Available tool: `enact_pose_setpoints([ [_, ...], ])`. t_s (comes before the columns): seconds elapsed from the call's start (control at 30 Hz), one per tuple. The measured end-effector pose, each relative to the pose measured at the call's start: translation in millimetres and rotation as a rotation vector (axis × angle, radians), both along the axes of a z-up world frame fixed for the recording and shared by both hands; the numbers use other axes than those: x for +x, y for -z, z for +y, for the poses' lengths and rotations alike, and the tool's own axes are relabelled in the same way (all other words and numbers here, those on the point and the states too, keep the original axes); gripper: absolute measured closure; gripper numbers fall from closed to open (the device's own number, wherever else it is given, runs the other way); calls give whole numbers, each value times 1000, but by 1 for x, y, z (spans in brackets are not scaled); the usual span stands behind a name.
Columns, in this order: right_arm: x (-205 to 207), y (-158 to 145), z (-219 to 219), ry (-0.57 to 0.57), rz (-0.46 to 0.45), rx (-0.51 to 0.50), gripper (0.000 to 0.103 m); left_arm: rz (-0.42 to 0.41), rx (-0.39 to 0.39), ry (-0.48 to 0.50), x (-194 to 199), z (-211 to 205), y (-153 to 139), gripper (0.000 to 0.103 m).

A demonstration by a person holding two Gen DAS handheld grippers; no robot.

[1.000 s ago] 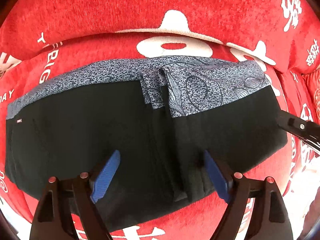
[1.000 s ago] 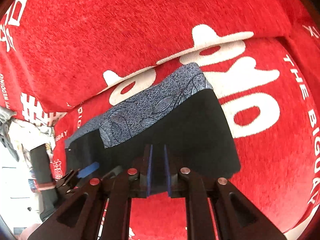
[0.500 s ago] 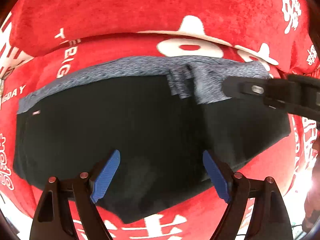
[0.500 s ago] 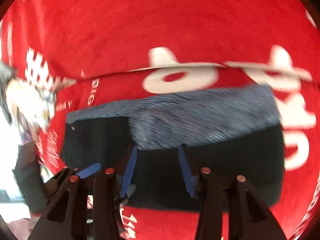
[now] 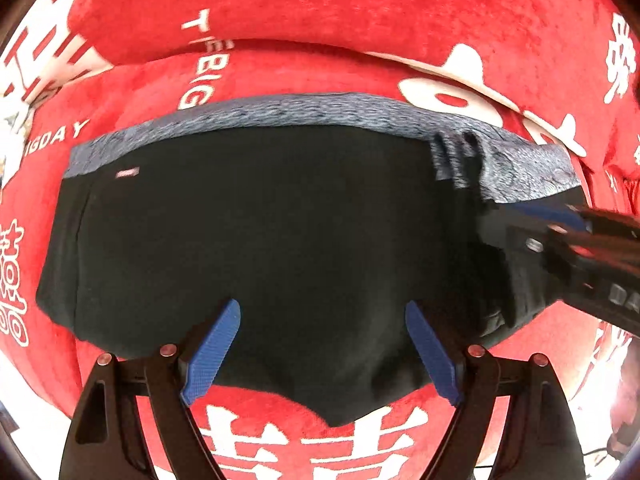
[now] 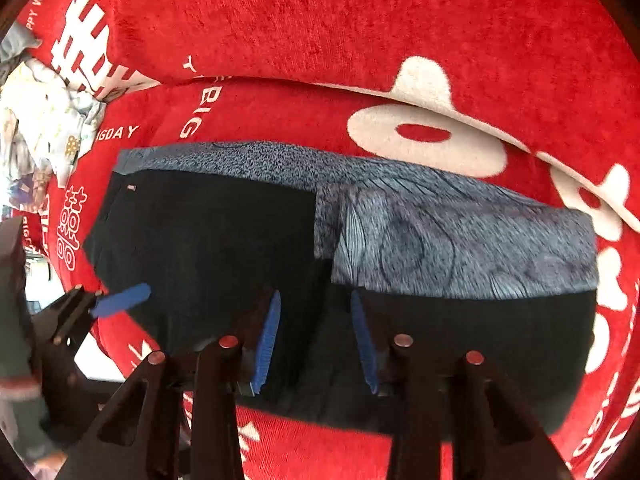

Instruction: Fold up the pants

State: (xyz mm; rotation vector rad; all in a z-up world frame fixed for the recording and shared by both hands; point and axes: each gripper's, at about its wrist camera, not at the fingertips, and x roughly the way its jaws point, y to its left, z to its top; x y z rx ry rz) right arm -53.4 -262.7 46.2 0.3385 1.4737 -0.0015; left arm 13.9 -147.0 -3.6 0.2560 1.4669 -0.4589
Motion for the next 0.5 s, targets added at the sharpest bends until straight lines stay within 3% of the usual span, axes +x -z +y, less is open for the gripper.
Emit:
enact_pose_setpoints([
  [0.5,-11,-8,29,-11,63,-24,46,25,9,-121,9,71,0,17],
])
